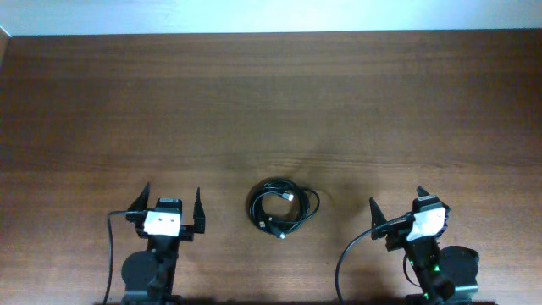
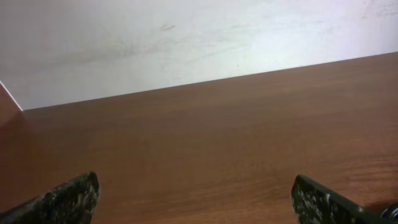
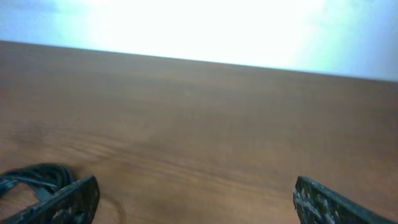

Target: Untangle cables

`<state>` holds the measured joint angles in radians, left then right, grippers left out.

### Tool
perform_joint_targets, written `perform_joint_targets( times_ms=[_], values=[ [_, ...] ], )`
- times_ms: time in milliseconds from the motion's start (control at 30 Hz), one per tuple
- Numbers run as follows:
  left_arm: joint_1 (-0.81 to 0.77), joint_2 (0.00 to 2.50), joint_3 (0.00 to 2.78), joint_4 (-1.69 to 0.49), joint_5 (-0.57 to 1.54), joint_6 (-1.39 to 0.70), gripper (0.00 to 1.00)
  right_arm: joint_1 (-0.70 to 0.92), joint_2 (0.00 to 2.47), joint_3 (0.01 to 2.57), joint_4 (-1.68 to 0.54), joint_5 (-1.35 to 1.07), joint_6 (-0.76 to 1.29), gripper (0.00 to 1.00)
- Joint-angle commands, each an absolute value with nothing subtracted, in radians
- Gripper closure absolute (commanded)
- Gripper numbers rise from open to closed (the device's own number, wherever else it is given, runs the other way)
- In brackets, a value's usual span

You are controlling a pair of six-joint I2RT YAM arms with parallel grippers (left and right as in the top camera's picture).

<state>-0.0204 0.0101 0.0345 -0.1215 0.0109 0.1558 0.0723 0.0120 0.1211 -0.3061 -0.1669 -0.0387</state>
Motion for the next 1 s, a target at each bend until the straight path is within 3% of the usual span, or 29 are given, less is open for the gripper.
perform_joint_targets(
  times_ms=[0,167,300,400,533,567,600,633,667,833,967],
  values=[
    [-0.023,0.011,0.064,-0.107,0.154,0.150,0.01,0.078,0.007,0.179,-0.254,-0.213,-0.007,0.01],
    [-0.023,0.264,0.458,-0.289,0.300,0.018,0.01,0.078,0.243,0.593,-0.450,-0.334,0.172,0.01],
    [-0.023,0.624,0.909,-0.542,0.564,0.011,0.01,0.078,0.645,1.155,-1.026,-0.359,0.174,0.01],
    [-0.023,0.645,0.931,-0.569,0.630,0.011,0.01,0.078,0.769,1.221,-1.074,-0.511,0.173,0.01],
    [-0.023,0.671,0.930,-0.658,0.526,0.014,0.01,0.078,1.005,1.221,-1.158,-0.412,0.245,0.02],
    [-0.023,0.696,0.930,-0.696,0.452,0.014,0.08,0.080,1.084,1.221,-1.195,-0.394,0.243,0.01],
    [-0.023,0.719,0.930,-0.720,0.402,0.015,0.32,0.093,1.171,1.221,-1.213,-0.393,0.233,0.01],
    [-0.023,0.738,0.930,-0.732,0.392,0.015,0.01,0.132,1.231,1.221,-1.208,-0.416,0.207,0.01],
    [-0.023,0.751,0.930,-0.737,0.392,0.015,0.01,0.218,1.301,1.221,-1.196,-0.413,0.205,0.01],
    [-0.023,0.764,0.930,-0.754,0.357,0.043,0.02,0.636,1.558,1.211,-0.939,-0.015,0.983,0.01],
    [-0.023,0.764,0.930,-0.772,0.283,0.048,0.10,0.722,1.619,1.191,-0.873,0.134,1.173,0.03]
  ],
)
